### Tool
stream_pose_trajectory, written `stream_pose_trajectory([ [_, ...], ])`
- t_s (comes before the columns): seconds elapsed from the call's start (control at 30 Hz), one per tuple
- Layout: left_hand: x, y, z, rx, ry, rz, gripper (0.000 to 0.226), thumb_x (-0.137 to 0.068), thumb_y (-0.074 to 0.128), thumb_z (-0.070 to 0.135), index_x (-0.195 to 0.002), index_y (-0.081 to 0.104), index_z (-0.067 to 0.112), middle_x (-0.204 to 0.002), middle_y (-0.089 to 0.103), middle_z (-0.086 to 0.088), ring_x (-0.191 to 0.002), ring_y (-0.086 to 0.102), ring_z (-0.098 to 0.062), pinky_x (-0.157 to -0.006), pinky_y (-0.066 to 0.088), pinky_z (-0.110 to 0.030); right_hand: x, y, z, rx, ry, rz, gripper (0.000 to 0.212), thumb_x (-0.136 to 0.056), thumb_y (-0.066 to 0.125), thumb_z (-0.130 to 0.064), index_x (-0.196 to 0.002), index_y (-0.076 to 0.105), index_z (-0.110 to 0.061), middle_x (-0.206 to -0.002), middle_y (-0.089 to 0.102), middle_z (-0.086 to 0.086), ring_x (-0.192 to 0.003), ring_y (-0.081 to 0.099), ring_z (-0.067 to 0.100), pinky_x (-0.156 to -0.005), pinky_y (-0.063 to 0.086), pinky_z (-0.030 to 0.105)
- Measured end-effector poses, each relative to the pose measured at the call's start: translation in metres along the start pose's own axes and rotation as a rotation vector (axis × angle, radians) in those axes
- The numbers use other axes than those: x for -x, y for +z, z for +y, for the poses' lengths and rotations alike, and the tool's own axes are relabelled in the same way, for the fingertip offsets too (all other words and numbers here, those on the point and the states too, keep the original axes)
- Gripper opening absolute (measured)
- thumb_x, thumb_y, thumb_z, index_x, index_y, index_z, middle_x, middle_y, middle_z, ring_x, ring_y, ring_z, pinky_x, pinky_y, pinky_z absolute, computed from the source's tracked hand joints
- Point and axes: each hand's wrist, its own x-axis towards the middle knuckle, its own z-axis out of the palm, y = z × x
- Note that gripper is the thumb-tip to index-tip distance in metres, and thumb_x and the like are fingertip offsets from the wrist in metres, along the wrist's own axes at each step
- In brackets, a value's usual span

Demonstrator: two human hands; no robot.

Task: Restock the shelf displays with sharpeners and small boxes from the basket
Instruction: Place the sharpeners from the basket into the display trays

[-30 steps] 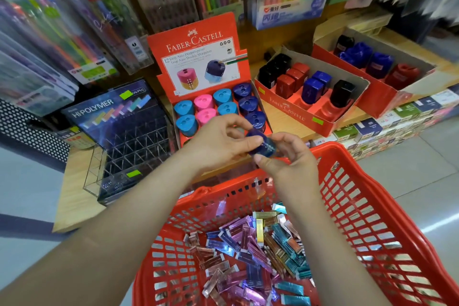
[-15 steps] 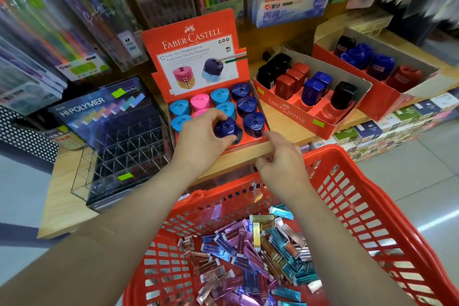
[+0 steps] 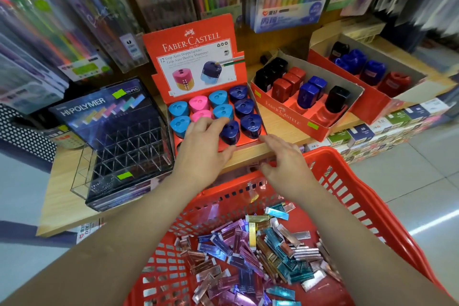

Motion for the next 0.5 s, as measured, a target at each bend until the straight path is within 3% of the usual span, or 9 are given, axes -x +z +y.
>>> stream_pose_trajectory([
  [0.13, 0.025, -0.004, -0.012, -0.048, 0.018, -0.04, 0.051, -0.087, 0.064, 0.031, -0.136, 0.05, 0.024, -0.121, 0.052, -0.005, -0.116, 0.046, -0.026, -0.098, 0.04, -0.036, 0.008, -0.017, -0.001, 0.14, -0.032, -0.108, 0.068, -0.091, 0.055, -0.013, -0.152, 0.028, -0.025, -0.153, 0.036, -0.003, -0.134, 0.03, 0.024, -0.111, 0.027, 0.032],
  [0.23, 0.037, -0.003, -0.015, -0.111, 0.009, -0.096, 0.048, -0.09, 0.06, 0.029, -0.136, 0.05, 0.023, -0.128, 0.049, -0.006, -0.12, 0.044, -0.029, -0.102, 0.039, -0.038, 0.014, -0.04, 0.001, 0.319, -0.042, 0.212, 0.06, -0.086, 0.058, -0.009, -0.142, 0.045, -0.026, -0.138, 0.051, 0.003, -0.125, 0.04, 0.026, -0.102, 0.038, 0.042],
  [0.3, 0.037, -0.002, -0.008, -0.121, 0.011, -0.085, 0.046, -0.091, 0.057, 0.029, -0.136, 0.048, 0.025, -0.131, 0.047, -0.003, -0.121, 0.042, -0.028, -0.102, 0.041, -0.039, 0.013, -0.062, 0.011, 0.46, 0.066, 0.389, 0.058, -0.084, 0.062, -0.009, -0.137, 0.05, -0.028, -0.137, 0.048, 0.005, -0.126, 0.036, 0.03, -0.097, 0.039, 0.049],
  [0.4, 0.029, 0.002, -0.001, -0.16, -0.02, -0.084, 0.045, -0.092, 0.054, 0.029, -0.136, 0.046, 0.028, -0.13, 0.049, -0.002, -0.119, 0.044, -0.027, -0.098, 0.044, -0.041, 0.008, -0.086, 0.029, 0.602, 0.223, 0.213, 0.061, -0.085, 0.061, -0.008, -0.139, 0.043, -0.03, -0.147, 0.037, 0.005, -0.127, 0.038, 0.036, -0.097, 0.042, 0.051],
  [0.5, 0.024, 0.007, -0.004, -0.178, -0.044, -0.074, 0.04, -0.09, 0.056, 0.023, -0.13, 0.055, 0.03, -0.125, 0.059, 0.002, -0.11, 0.052, -0.028, -0.093, 0.045, -0.037, 0.001, -0.082, 0.038, 0.658, 0.096, 0.118, 0.046, -0.084, 0.053, 0.002, -0.127, 0.055, -0.016, -0.119, 0.052, 0.008, -0.109, 0.054, 0.032, -0.088, 0.048, 0.04],
])
